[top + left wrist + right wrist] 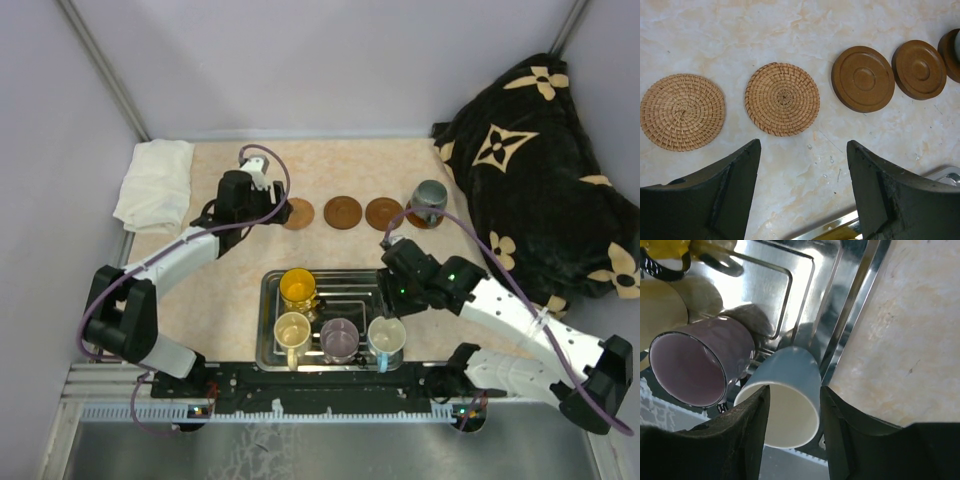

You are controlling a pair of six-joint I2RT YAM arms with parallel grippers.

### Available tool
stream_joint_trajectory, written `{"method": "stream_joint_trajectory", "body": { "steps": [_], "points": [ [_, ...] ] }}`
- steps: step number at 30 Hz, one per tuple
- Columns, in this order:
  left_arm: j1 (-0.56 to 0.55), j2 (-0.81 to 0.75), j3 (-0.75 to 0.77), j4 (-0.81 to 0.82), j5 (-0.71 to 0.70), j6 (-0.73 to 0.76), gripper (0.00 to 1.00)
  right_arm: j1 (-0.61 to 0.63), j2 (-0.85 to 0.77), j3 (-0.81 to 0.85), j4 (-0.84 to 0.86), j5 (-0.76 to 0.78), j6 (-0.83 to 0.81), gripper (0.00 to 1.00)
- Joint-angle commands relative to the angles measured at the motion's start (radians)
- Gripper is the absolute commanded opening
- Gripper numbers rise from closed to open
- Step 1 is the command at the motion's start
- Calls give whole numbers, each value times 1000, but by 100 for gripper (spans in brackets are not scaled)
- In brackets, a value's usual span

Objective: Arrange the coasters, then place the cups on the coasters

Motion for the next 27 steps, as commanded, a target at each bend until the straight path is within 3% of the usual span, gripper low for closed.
{"method": "stream_joint_trajectory", "body": {
  "steps": [1,13,19,21,23,24,27],
  "points": [
    [-6,2,37,-11,24,22,76,91,-4,-26,-7,63,133,45],
    [-6,-17,-5,-1,16,28,77,115,-25,-91,-60,69,207,46],
    [-7,-12,0,6,11,24,77,115,35,-148,-17,61,206,40],
    [-7,-11,6,6,6,24,77,115,46,-148,-8,85,195,35],
    [-5,-8,13,5,2,26,77,116,62,-137,-1,109,190,23],
    [-6,-7,17,6,-4,24,77,115,105,-108,7,139,170,3],
    [-5,-8,13,14,-11,16,77,115,158,-59,8,206,128,0]
  ]
}}
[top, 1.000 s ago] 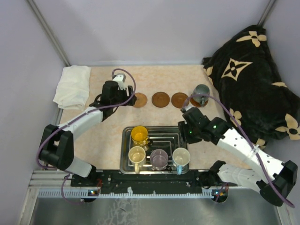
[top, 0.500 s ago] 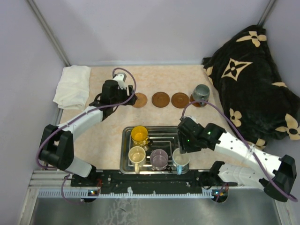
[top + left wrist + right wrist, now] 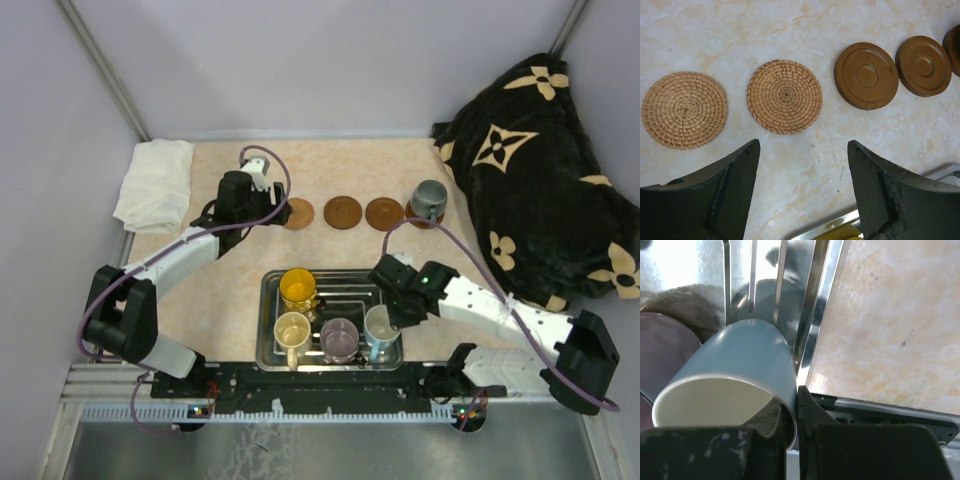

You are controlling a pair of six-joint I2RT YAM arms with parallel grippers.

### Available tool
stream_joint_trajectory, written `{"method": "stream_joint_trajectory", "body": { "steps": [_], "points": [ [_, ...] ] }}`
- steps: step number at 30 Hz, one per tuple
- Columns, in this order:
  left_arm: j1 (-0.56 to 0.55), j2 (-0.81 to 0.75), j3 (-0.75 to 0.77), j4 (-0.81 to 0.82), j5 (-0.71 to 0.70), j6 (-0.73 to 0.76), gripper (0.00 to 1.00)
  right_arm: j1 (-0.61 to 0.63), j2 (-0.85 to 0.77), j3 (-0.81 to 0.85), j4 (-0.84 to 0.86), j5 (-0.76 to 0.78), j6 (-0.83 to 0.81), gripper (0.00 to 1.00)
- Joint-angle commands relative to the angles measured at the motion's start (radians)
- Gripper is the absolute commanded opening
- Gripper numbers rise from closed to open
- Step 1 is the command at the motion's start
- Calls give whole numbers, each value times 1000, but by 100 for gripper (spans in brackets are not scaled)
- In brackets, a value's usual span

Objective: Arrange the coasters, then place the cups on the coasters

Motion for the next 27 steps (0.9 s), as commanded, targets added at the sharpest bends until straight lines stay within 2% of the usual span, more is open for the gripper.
{"method": "stream_joint_trajectory", "body": {
  "steps": [1,5,11,14,20,24,27],
  "points": [
    [-5,-8,7,26,-15,-3,77,7,84,94,34,146,-60,0],
    [-5,-6,-1,36,-16,-16,77,5,144,197,24,299,-124,0],
    [-6,-22,-11,52,-41,-21,78,-51,158,299,145,362,-243,0],
    [-5,-22,-10,60,-47,-18,78,-130,188,390,243,348,-388,0],
    [-6,-23,-11,83,-73,-23,78,-325,320,606,386,206,-696,0],
    [-5,-27,-22,109,-84,-36,78,-493,446,750,415,19,-864,0],
    [-5,-30,-24,114,-96,-39,78,-626,552,876,395,-206,-956,0]
  ]
}}
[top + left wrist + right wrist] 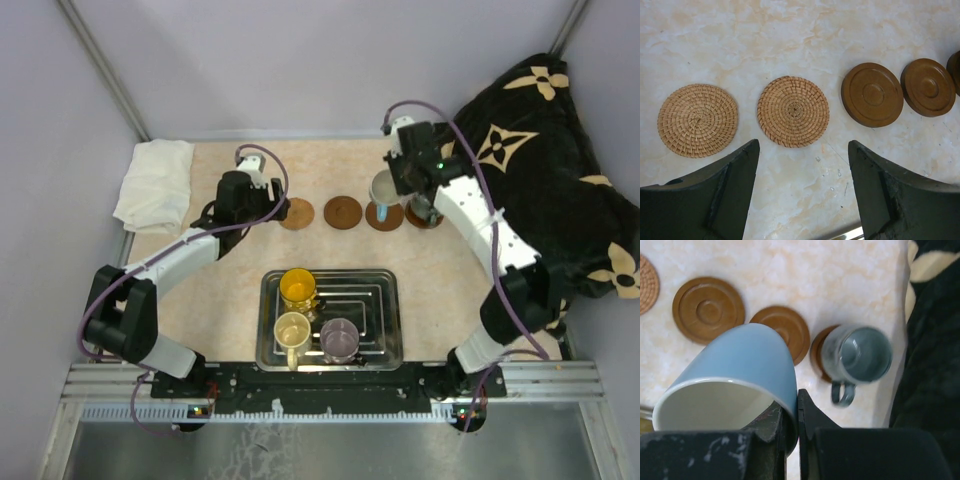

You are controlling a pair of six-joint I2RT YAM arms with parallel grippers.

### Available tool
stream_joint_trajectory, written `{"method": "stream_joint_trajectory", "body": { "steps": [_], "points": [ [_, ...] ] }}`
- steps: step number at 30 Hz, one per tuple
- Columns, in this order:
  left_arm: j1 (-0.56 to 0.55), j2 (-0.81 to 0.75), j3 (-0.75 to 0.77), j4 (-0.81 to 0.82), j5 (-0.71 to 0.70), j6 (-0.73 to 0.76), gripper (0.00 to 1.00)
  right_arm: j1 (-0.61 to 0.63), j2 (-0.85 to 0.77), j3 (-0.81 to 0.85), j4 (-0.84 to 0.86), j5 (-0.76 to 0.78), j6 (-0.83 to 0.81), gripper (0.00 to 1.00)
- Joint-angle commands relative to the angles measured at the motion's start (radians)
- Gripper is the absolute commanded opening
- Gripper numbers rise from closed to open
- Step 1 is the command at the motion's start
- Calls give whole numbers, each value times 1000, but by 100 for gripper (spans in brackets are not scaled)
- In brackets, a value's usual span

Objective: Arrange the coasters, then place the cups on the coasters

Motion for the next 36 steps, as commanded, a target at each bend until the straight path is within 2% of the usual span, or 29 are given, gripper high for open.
{"method": "stream_joint_trajectory", "body": {
  "steps": [1,6,8,11,16,21,29,36],
  "points": [
    [-6,-31,-12,49,-29,-14,78,-178,142,218,60,-347,-231,0],
    [-5,-38,-12,46,-61,-5,78,-318,378,522,-149,-617,-395,0],
    [-5,-44,-12,43,-78,0,79,-324,469,663,-238,-632,-441,0],
    [-4,-51,-15,39,-100,-1,79,-324,511,738,-279,-720,-475,0],
    [-4,-55,-17,41,-115,-5,79,-279,535,772,-275,-618,-468,0],
    [-5,-44,-13,46,-106,-7,79,-239,529,726,-260,-509,-451,0],
    [-5,-38,-13,49,-98,-6,79,-219,512,604,-258,-408,-458,0],
    [-5,-38,-12,43,-109,-5,79,-219,565,625,-288,-374,-467,0]
  ]
}}
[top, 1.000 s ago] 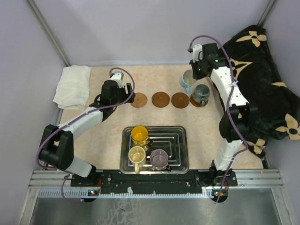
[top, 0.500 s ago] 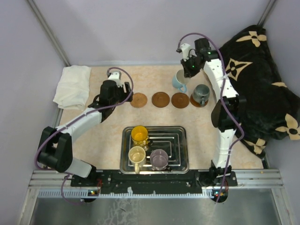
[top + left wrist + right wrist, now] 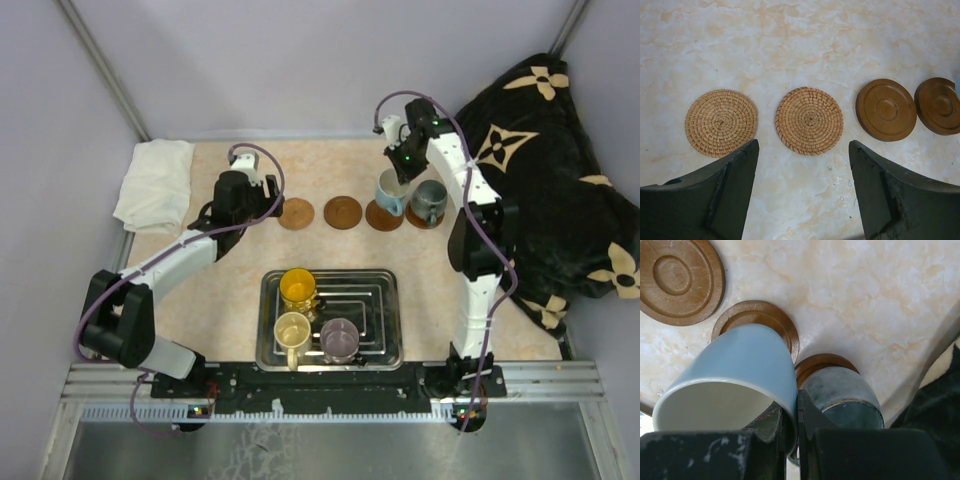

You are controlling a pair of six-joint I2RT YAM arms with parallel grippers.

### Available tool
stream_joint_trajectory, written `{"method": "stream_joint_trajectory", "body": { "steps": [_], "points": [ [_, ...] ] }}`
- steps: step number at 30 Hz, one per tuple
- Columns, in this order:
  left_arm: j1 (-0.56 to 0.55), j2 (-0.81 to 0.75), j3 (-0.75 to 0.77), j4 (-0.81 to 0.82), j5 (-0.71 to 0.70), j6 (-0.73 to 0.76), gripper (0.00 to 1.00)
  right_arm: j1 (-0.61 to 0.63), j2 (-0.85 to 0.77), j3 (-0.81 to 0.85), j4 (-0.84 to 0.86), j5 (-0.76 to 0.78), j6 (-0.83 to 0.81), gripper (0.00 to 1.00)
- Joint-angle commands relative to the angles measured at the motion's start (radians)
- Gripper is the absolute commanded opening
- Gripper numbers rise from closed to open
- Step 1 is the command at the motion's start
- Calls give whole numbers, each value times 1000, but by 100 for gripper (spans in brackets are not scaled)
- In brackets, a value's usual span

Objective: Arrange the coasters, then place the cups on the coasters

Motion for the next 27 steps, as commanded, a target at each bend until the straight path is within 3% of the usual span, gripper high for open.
{"method": "stream_joint_trajectory", "body": {
  "steps": [1,27],
  "points": [
    [-5,-10,-2,24,-14,0,79,3,6,55,20,24,-6,0],
    [-4,24,18,9,-34,7,80,28,96,52,14,75,-7,0]
  ]
}}
